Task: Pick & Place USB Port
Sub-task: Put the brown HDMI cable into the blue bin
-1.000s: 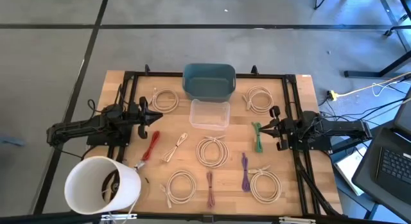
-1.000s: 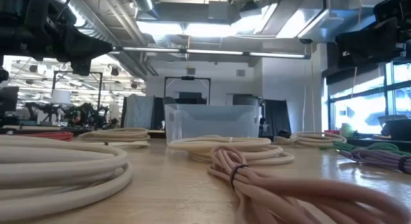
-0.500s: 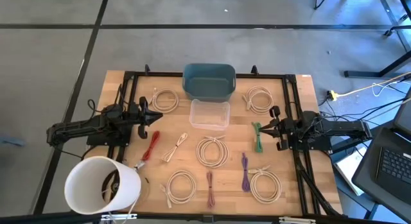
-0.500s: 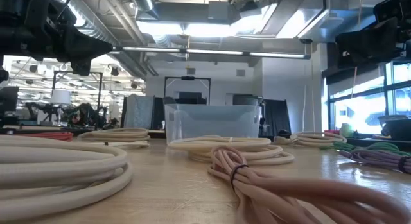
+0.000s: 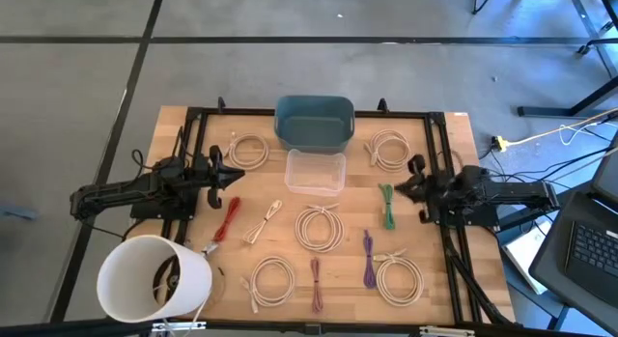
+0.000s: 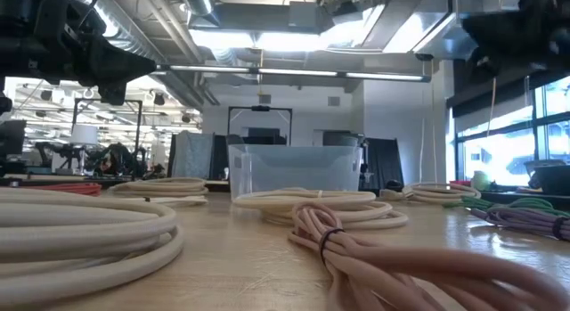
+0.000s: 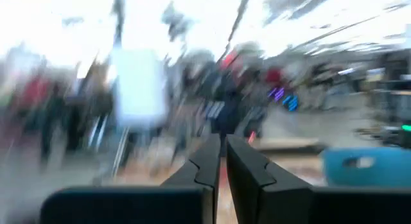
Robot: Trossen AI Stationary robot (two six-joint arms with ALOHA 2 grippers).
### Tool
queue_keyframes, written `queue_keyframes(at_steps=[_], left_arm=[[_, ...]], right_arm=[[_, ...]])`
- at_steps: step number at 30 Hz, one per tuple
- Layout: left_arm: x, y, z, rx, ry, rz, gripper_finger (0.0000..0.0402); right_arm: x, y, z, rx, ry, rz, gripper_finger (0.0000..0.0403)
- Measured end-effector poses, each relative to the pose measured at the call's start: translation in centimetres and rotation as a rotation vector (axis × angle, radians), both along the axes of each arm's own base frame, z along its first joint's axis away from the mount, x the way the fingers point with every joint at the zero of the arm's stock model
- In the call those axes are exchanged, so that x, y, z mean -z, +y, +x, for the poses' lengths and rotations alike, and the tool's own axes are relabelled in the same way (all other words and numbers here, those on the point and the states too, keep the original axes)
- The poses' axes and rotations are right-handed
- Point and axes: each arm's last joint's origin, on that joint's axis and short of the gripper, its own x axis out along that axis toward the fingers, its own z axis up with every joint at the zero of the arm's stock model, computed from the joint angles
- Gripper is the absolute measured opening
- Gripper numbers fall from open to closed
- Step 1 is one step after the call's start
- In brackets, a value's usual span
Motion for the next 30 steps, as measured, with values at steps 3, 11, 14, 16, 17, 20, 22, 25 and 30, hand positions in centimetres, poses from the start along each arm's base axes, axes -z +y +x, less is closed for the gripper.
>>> queue_keyframes(at_steps=[3, 11, 14, 16, 17, 20, 22, 25, 30], left_arm=[[-0.1, 0.3, -0.1, -0.109, 0.013, 0.080, 0.0017], [-0.1, 0.8, -0.3, -0.308, 0.023, 0.081, 0.0017], [-0.4, 0.9, -0.4, -0.322, -0.071, -0.076, 0.0017], [-0.7, 0.9, -0.4, -0.317, -0.147, -0.197, 0.0017], [-0.8, 1.0, -0.4, -0.340, -0.175, -0.237, 0.0017], [-1.3, 1.1, -0.6, -0.393, -0.279, -0.344, 0.0017], [-1.5, 1.2, -0.7, -0.393, -0.337, -0.401, 0.0017], [-2.0, 1.2, -0.9, -0.399, -0.392, -0.412, 0.0017], [-2.6, 1.2, -1.1, -0.411, -0.456, -0.381, 0.0017]], right_arm=[[-2.3, -0.6, -1.1, 0.117, -0.269, 0.246, 0.0030], [-4.5, -1.6, -3.6, 0.324, -0.642, 0.500, 0.0030], [-4.4, -1.5, -3.4, 0.279, -0.631, 0.535, 0.0030], [-4.4, -1.5, -3.3, 0.244, -0.626, 0.555, 0.0030], [-4.4, -1.5, -3.3, 0.242, -0.625, 0.554, 0.0030], [-4.4, -1.7, -3.4, 0.321, -0.632, 0.555, 0.0030], [-4.5, -1.8, -3.6, 0.348, -0.657, 0.603, 0.0030], [-5.7, -1.4, -3.5, 0.246, -0.611, 0.485, 0.0030], [-9.4, -1.0, -2.5, 0.157, -0.420, 0.360, 0.0030]])
